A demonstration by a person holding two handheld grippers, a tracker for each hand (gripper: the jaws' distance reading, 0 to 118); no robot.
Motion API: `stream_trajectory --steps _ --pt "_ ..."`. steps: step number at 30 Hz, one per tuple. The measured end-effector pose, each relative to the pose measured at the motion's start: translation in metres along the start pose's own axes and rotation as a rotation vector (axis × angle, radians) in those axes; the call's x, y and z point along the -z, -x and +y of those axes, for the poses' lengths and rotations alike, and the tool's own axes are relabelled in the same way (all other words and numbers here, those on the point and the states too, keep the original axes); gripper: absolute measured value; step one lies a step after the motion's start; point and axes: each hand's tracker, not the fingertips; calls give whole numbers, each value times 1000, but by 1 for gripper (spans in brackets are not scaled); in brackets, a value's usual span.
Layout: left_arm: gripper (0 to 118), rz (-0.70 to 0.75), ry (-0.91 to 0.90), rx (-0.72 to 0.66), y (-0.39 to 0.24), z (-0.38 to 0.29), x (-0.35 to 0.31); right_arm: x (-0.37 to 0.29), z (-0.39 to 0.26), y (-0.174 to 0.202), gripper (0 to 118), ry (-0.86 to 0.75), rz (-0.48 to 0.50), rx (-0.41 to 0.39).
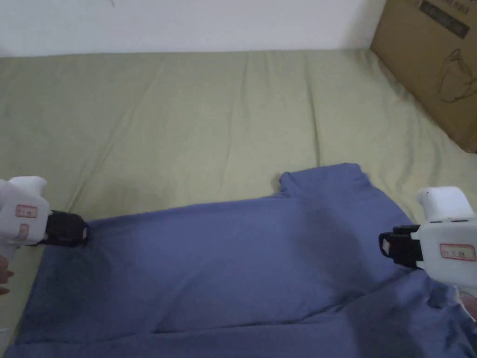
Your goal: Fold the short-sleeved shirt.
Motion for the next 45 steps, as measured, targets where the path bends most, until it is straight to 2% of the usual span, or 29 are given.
stream_trajectory --steps 1,2,3,6,7,8,9,10,12,14,17,18,19,20,21,22,25,28,34,37,40,42,45 --pt "57 -33 -16 -1 1 -1 -10 1 9 -3 0 3 -5 1" --pt "20 -80 -38 -18 2 -1 -21 5 19 -8 0 6 -7 4" --pt "2 -118 -53 -42 1 -1 -29 9 30 -13 0 5 -5 10" --pt "2 -176 -81 -61 0 1 -55 29 71 -25 1 -17 42 40" --pt "2 -177 -89 -58 -2 2 -62 40 88 -29 18 -22 45 39" --pt "2 -169 -95 -53 -1 0 -68 52 103 -32 45 -20 52 38" --pt "2 -169 -95 -47 0 1 -73 64 119 -35 80 -5 66 44" --pt "2 -170 -95 -42 0 3 -77 82 134 -38 101 55 59 80" --pt "2 -173 -95 -50 4 3 -80 111 155 -46 101 127 62 153" --pt "2 -207 -85 -125 9 3 -82 134 170 -53 101 159 36 201" --pt "2 -230 -85 -156 20 2 -75 158 181 -56 101 197 -48 204" --pt "2 -228 -82 -154 21 2 -75 163 183 -56 101 206 -35 195" --pt "2 -221 -77 -144 22 2 -74 167 184 -56 89 231 -43 194" --pt "2 -211 -71 -136 23 1 -69 169 183 -56 55 250 -43 192" --pt "2 -207 -66 -139 25 0 -68 165 179 -58 7 238 -38 194" --pt "2 -210 -62 -148 28 -1 -67 161 179 -59 1 232 -28 202" --pt "2 -221 -58 -171 32 -4 -64 142 171 -56 2 187 16 229" --pt "2 -236 -63 -205 35 -9 -72 110 166 -54 2 158 17 201" --pt "2 -269 -104 -237 37 -32 -123 0 135 -69 2 54 77 204" --pt "2 -294 -119 -229 34 -56 -156 -57 104 -81 2 9 149 241" --pt "2 -305 -138 -188 27 -91 -187 -100 58 -89 2 -8 161 270" --pt "2 -301 -150 -156 22 -120 -200 -119 22 -98 2 -3 206 319" --pt "2 -320 -113 -140 10 -165 -206 -127 -32 -105 2 37 206 344"
